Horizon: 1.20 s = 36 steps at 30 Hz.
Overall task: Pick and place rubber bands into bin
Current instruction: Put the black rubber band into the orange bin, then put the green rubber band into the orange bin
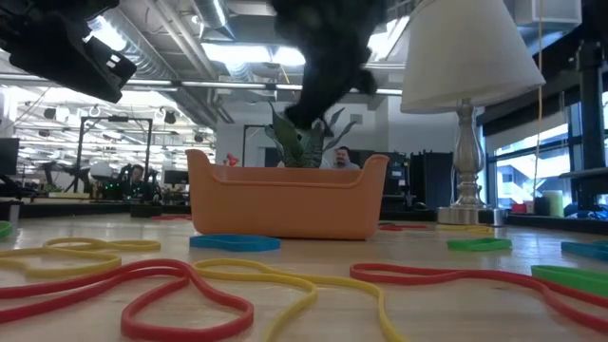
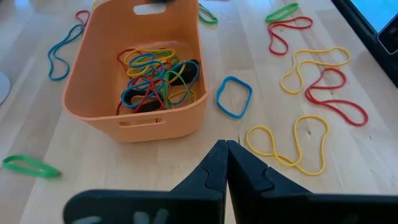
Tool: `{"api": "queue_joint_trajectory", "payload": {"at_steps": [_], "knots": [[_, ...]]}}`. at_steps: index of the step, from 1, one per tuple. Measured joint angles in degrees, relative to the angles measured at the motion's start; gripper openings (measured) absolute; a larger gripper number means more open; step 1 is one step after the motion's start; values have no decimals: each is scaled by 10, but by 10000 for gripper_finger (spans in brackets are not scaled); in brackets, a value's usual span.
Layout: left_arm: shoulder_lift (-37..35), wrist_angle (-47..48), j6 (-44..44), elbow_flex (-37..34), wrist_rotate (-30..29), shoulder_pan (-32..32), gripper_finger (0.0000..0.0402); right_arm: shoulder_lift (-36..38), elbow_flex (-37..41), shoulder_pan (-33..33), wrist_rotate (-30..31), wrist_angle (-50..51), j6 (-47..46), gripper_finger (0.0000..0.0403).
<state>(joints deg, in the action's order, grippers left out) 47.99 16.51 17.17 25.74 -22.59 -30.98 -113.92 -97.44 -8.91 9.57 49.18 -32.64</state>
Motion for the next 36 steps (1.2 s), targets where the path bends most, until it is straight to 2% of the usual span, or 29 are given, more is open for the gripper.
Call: {"api": "queue_joint_trajectory", "payload": {"at_steps": [6,11,32,36], "knots": [[0,0,0,0,0,0,3,-90,-76,33,-3,118,-17,1],[0,0,0,0,0,0,3,-125,-82,47,-2,152,-31,13],[0,0,0,0,2,0,3,-127,-107,50,-1,176,-29,164],[0,0,1,0,2,0,3,-122,-108,50,-1,201,-32,181]]}}
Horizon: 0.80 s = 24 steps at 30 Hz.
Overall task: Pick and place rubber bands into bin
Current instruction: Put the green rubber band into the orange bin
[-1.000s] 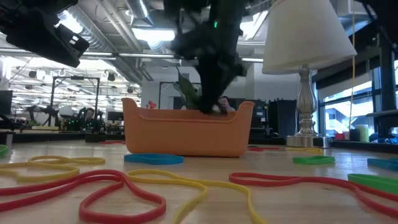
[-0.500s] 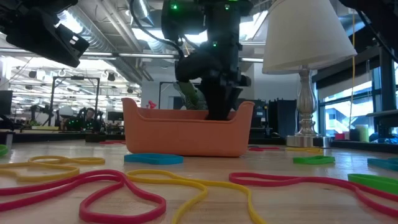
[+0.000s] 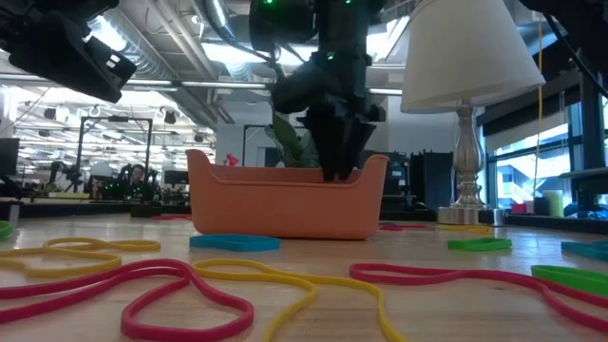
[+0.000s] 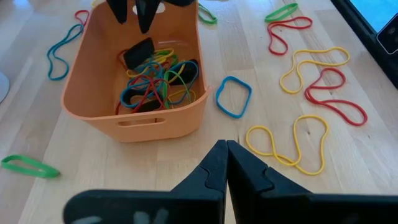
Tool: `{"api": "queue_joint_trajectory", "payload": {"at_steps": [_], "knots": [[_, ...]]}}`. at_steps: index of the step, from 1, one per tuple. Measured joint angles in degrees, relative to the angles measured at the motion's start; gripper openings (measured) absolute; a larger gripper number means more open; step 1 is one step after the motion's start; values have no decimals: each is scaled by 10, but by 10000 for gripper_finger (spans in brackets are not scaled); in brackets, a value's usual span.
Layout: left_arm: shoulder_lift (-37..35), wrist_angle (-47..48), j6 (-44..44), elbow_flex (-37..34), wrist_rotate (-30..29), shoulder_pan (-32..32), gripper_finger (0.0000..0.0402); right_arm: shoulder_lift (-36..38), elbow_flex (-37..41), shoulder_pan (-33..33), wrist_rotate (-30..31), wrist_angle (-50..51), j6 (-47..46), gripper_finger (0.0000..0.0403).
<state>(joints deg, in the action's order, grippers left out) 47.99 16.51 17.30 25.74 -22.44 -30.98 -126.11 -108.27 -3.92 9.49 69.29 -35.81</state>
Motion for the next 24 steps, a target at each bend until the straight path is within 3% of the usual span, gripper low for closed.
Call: {"api": "queue_joint_trajectory", "payload": {"at_steps": [4,15,20,24], "knots": [[0,0,1,0,0,0,3,30,0,-10,18,5,-2,169],[0,-3,1,0,0,0,3,159,17,-113,182,10,26,70],[0,-23,-1,2,0,0,3,240,140,-169,194,-12,-28,23],[6,27,17,33,8,0,3,333,285,-223,206,-107,-78,6]]}}
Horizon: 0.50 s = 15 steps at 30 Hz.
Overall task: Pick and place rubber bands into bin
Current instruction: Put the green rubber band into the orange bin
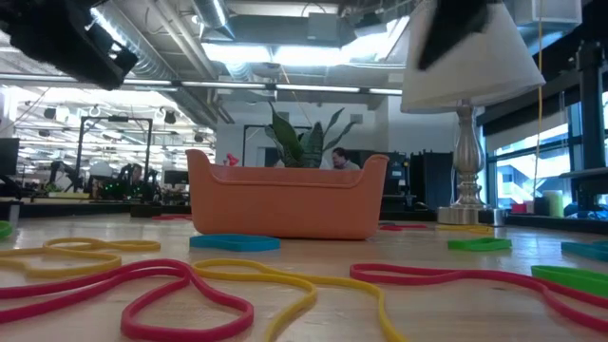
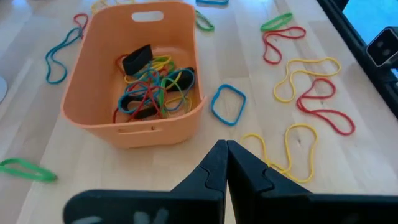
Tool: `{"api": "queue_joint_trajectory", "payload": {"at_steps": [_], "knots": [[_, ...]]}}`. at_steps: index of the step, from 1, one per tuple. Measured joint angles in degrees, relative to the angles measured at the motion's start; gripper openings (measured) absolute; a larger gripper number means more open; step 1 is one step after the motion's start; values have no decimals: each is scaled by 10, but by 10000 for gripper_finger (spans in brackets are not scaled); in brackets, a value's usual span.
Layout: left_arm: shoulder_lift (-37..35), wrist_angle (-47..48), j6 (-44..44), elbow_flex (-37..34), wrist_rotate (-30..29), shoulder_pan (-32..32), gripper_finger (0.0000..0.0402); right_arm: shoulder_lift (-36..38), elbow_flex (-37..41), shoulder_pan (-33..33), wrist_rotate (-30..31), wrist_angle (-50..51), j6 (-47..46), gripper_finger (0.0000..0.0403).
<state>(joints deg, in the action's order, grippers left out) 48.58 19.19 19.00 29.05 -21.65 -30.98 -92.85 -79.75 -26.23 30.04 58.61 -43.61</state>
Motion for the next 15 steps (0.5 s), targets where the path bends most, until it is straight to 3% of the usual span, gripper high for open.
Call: {"api": "queue_joint_trajectory", "payload": {"at_steps": [9,15], "knots": [[99,247,78,143,32,0,3,206,279,-68,14,-168,-107,20],[175,328,164,152,130,0,19,291,392,-71,16,-279,-95,4]]}}
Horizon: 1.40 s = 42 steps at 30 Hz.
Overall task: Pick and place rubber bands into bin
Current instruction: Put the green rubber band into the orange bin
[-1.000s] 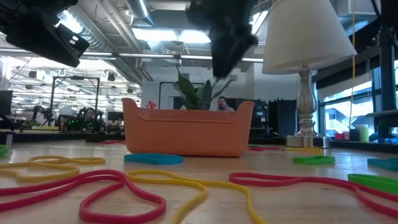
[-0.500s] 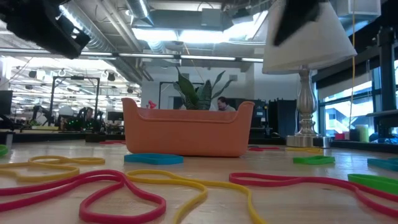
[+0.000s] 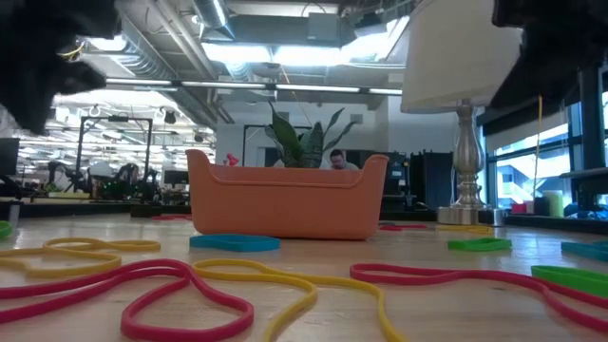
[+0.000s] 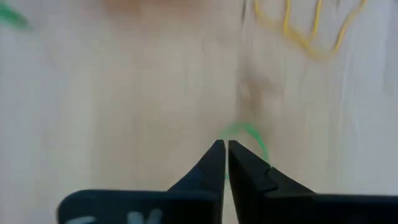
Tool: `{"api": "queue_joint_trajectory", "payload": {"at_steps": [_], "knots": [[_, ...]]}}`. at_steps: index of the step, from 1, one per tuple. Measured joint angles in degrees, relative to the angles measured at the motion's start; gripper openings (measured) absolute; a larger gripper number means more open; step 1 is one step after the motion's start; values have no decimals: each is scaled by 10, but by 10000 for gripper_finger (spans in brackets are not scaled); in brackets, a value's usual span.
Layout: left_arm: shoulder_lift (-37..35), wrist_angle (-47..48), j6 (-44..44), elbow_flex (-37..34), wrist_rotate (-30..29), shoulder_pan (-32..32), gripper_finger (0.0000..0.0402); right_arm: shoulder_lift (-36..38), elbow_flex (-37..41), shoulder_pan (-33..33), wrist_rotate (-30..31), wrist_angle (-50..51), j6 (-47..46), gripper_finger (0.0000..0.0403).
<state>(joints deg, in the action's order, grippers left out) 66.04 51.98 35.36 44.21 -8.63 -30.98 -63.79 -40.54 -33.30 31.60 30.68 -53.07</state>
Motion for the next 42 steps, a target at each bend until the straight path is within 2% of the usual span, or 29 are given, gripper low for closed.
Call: {"api": "queue_joint_trajectory", "payload": {"at_steps": [4,11,17,23,29,33,38,42], "knots": [[46,-3,60,-11,32,0,59,28,48,0,-1,-64,30,9],[124,-9,70,-16,28,0,135,37,65,0,-15,-88,40,16],[187,-10,23,-16,28,0,151,37,65,0,-18,-93,45,16],[232,-45,3,-15,39,0,116,37,65,0,-18,-104,66,16],[236,-38,39,0,54,1,16,37,65,0,-18,-106,69,16],[207,10,57,53,57,0,3,37,65,0,-19,-108,69,16],[177,86,79,152,21,10,3,37,65,0,-19,-108,69,16],[177,130,63,240,-6,36,3,37,65,0,-19,-108,70,16]]}}
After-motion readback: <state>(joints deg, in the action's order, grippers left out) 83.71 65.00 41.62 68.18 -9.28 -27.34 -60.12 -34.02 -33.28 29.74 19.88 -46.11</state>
